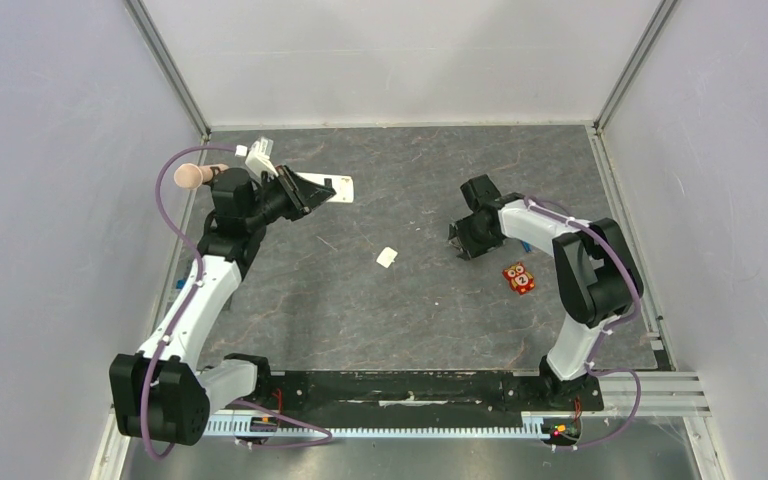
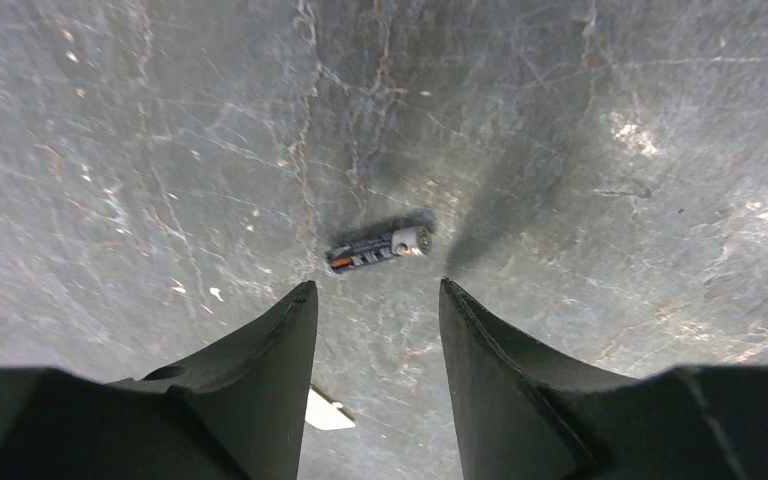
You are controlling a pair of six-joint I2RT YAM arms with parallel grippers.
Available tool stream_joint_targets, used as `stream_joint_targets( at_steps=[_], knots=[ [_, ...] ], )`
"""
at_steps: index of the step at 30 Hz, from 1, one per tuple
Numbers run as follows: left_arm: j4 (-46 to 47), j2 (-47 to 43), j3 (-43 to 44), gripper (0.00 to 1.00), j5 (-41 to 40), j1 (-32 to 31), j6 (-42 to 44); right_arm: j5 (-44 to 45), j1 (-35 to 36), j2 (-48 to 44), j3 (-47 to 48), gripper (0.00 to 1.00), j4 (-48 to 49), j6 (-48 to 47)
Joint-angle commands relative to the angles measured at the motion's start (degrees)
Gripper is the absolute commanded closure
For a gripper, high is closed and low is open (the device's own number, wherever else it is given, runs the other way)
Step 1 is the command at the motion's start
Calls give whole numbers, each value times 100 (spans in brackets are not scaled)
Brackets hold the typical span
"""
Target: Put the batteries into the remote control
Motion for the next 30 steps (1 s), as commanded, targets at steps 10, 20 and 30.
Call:
stream_joint_targets(
  at_steps=[10, 20, 30],
  knots=[
    [404, -226, -85, 98, -50, 15, 56, 570, -112, 528, 679, 57, -765, 805],
    [586, -368, -316, 98, -230, 15, 82, 588, -171, 787, 941, 59, -1298, 908],
    [718, -528, -465, 98, -48, 15, -149, 604, -165, 949, 1075, 74, -1542, 687]
  ],
)
